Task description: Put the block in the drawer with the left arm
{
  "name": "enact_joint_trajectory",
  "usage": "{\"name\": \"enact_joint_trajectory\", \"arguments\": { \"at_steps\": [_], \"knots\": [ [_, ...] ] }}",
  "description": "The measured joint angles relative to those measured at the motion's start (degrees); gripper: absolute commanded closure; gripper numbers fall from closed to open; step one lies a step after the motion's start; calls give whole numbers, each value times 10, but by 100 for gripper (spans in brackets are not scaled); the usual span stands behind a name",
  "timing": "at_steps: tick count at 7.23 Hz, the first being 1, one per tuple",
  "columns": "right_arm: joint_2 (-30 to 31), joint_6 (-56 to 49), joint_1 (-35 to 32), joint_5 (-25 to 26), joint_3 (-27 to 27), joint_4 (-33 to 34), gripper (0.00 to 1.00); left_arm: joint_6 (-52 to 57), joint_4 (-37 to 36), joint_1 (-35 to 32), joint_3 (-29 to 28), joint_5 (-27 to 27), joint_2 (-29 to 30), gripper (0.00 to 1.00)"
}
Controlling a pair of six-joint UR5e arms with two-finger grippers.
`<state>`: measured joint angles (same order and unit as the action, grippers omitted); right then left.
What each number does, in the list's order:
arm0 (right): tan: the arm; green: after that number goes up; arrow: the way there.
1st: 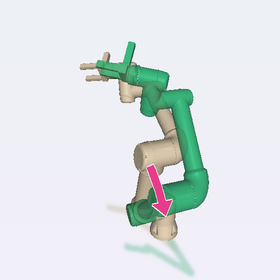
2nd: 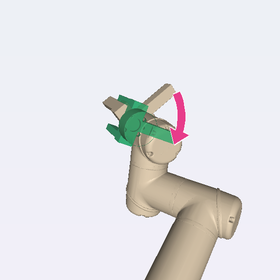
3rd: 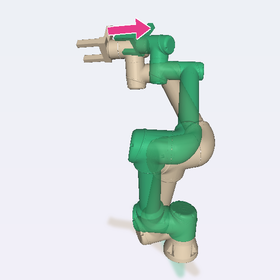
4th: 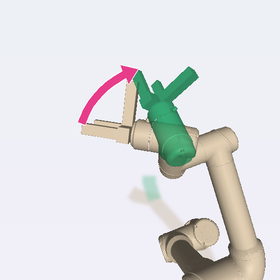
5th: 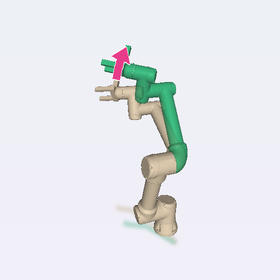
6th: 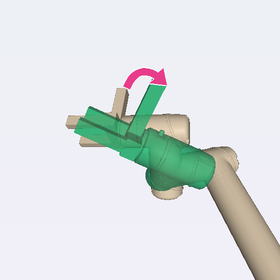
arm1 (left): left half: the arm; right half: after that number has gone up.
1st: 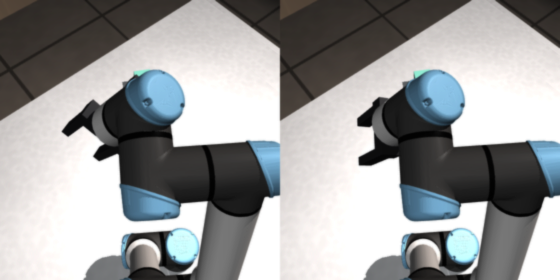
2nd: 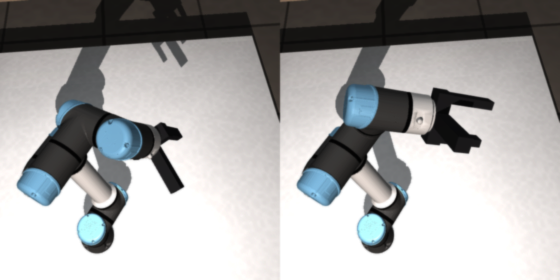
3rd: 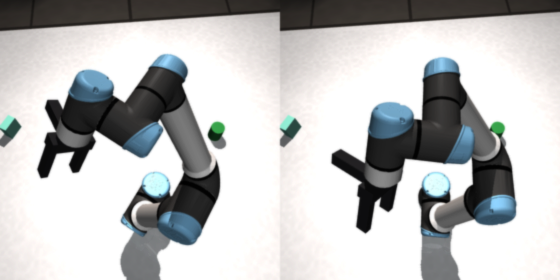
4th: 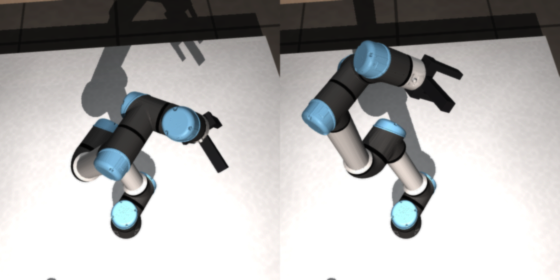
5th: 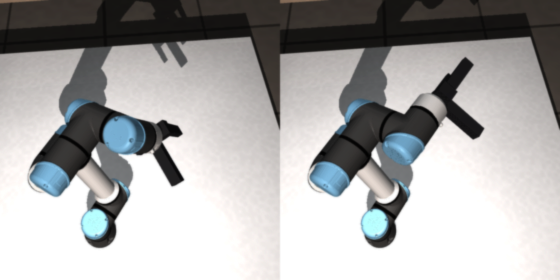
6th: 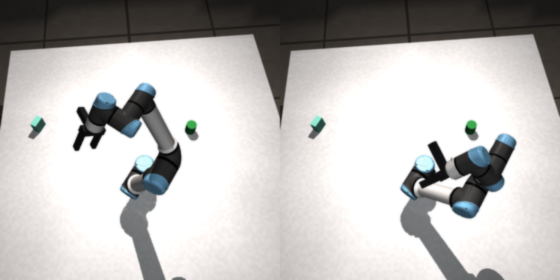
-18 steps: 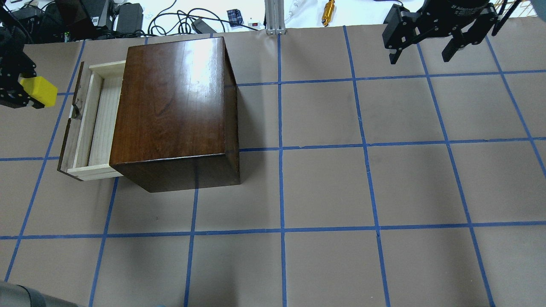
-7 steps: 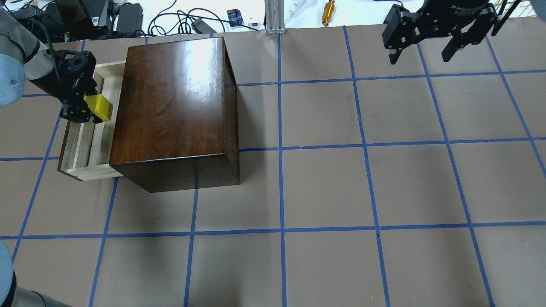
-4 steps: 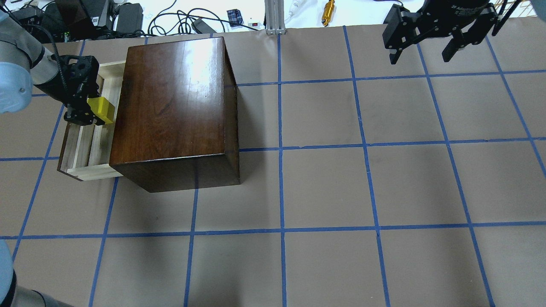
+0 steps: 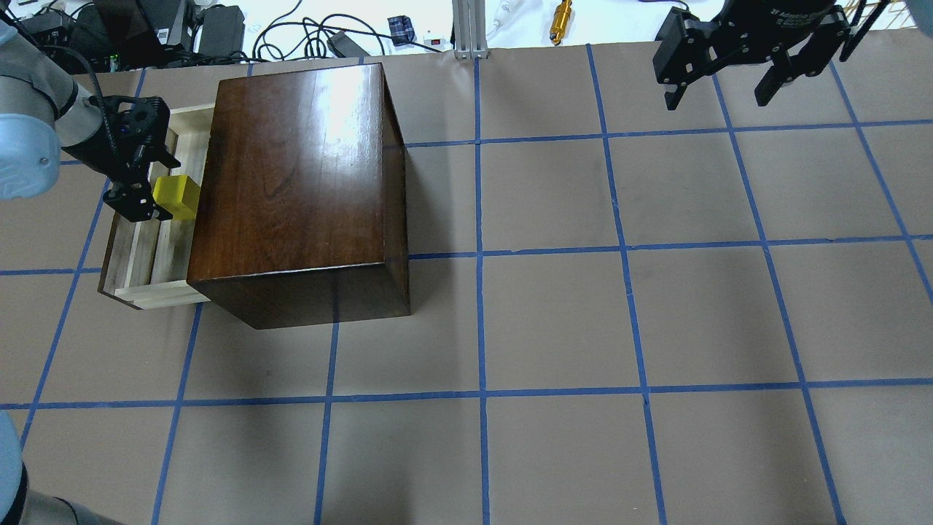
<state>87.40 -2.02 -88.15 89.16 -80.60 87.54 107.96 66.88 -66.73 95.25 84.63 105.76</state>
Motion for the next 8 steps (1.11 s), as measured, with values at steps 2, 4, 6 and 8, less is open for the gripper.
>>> {"name": "enact_joint_trajectory", "arguments": {
  "at_steps": [2,4,6,8],
  "knots": [
    [0,0,0,0,0,0,0,-83,47,-10,-32,-4,-24,0],
    [0,0,0,0,0,0,0,-216,102,-44,-65,-1,-52,0],
    [0,0,0,0,0,0,0,-356,142,-97,-69,2,-77,0],
    [0,0,0,0,0,0,0,-469,162,-131,-67,3,-95,0]
  ]
}}
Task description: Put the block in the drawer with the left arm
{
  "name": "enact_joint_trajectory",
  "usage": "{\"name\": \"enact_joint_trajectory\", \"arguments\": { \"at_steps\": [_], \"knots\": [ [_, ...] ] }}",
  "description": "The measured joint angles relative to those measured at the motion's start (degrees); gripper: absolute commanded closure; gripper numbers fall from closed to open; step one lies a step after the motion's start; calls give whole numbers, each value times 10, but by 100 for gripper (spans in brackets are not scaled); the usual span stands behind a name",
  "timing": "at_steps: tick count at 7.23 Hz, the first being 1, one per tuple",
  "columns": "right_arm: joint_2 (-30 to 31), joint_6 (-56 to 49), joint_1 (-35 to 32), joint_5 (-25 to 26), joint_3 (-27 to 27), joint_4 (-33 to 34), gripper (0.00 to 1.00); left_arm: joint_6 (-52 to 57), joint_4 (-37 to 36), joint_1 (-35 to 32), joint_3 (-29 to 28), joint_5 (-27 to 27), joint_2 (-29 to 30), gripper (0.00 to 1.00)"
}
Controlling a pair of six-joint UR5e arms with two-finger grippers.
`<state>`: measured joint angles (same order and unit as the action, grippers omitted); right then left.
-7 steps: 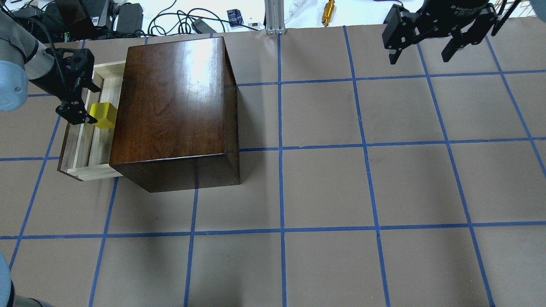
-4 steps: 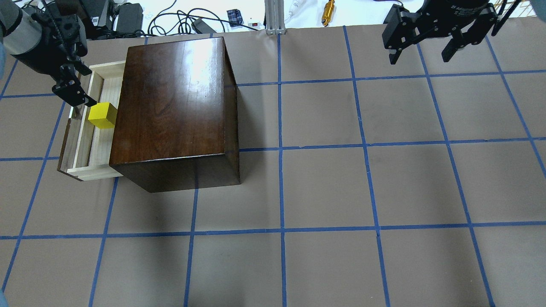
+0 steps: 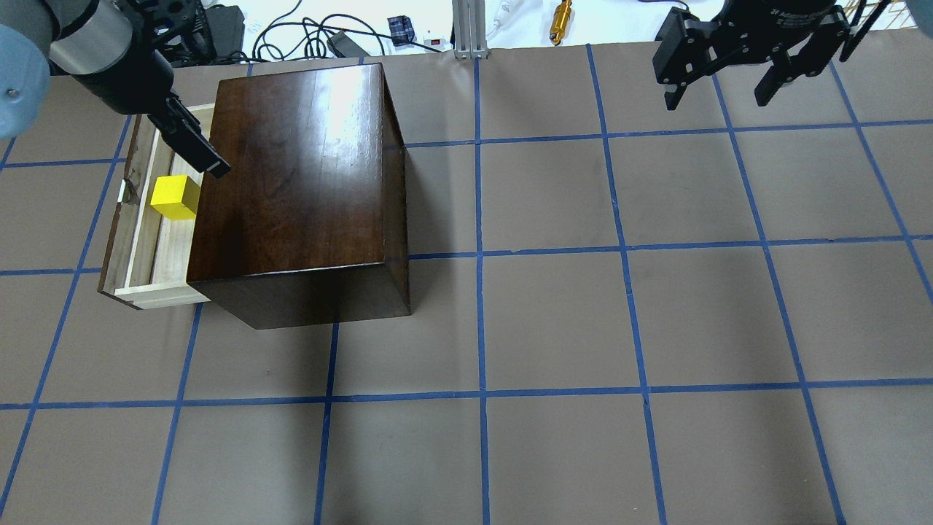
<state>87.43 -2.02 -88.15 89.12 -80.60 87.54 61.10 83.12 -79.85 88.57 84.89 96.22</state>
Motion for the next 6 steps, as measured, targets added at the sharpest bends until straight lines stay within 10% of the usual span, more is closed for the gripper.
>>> {"name": "enact_joint_trajectory", "arguments": {
  "at_steps": [6],
  "knots": [
    [0,0,0,0,0,0,0,-364,15,-78,-5,43,-14,0]
  ]
}}
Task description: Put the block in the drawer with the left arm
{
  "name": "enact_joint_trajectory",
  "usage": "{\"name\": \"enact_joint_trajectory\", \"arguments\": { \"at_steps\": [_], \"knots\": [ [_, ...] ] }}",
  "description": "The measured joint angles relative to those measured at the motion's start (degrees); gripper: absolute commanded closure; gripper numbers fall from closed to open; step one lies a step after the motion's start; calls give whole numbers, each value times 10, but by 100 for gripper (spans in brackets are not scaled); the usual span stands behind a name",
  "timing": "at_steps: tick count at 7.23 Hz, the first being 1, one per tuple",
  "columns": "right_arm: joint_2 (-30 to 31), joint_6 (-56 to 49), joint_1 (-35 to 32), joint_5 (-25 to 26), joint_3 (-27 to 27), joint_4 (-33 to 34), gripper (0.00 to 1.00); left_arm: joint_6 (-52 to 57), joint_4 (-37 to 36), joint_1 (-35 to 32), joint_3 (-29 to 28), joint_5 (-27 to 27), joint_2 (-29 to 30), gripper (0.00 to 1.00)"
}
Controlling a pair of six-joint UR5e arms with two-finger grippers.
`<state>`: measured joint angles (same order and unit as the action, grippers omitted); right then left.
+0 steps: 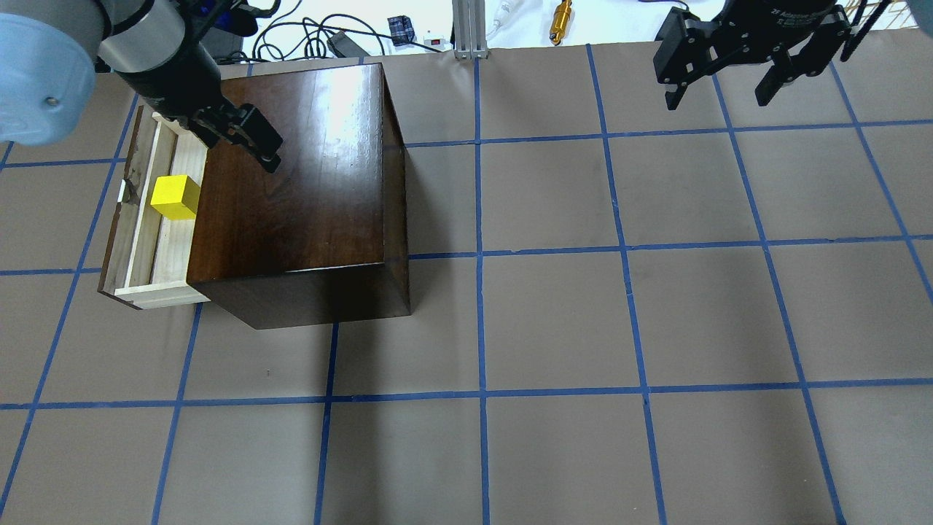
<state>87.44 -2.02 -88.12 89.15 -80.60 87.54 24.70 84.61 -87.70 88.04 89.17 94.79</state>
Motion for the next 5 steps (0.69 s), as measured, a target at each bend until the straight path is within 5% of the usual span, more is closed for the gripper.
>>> {"name": "enact_joint_trajectory", "arguments": {
  "at_steps": [5],
  "knots": [
    [0,0,0,0,0,0,0,-211,4,-29,-7,12,-20,0]
  ]
}}
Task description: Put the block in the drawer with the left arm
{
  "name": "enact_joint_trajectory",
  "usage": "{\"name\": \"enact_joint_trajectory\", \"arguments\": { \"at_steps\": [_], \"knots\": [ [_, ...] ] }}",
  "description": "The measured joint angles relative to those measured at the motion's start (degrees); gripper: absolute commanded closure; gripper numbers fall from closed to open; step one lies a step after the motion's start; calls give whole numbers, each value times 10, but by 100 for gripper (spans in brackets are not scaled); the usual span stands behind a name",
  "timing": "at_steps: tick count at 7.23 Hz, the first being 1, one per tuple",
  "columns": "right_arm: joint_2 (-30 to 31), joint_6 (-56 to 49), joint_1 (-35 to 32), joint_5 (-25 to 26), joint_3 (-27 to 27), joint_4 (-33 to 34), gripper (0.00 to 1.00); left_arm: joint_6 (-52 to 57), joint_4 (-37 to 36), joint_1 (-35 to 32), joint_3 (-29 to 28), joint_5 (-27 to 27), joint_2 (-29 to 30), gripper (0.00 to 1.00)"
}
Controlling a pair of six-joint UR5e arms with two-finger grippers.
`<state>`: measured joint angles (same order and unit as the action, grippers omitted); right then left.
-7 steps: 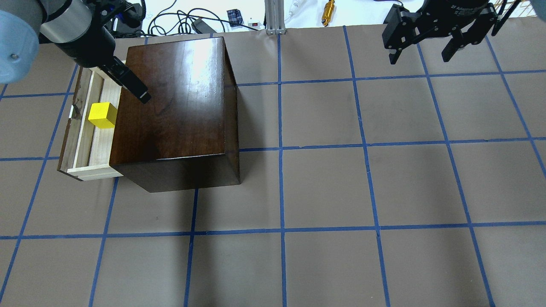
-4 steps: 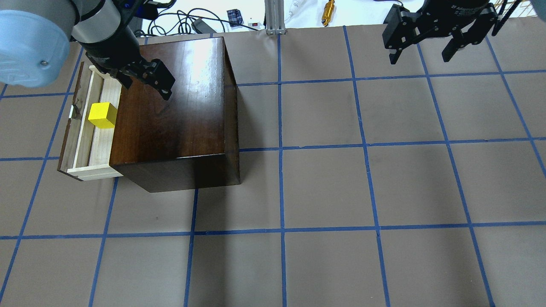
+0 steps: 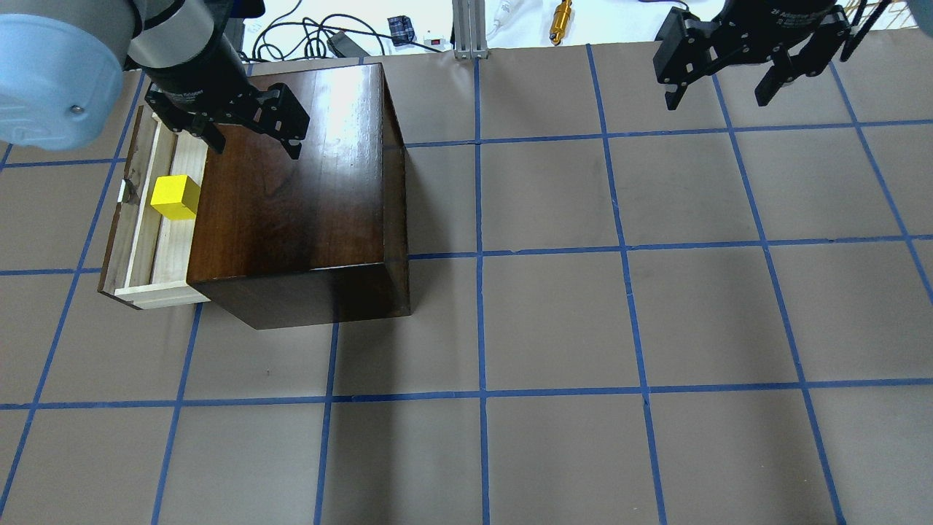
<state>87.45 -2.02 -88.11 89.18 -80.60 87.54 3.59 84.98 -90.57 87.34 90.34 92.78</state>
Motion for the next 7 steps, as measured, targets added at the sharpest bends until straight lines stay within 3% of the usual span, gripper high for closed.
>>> {"name": "enact_joint_trajectory", "arguments": {
  "at_steps": [7],
  "knots": [
    [0,0,0,0,0,0,0,-4,34,10,-1,-13,-8,0]
  ]
}}
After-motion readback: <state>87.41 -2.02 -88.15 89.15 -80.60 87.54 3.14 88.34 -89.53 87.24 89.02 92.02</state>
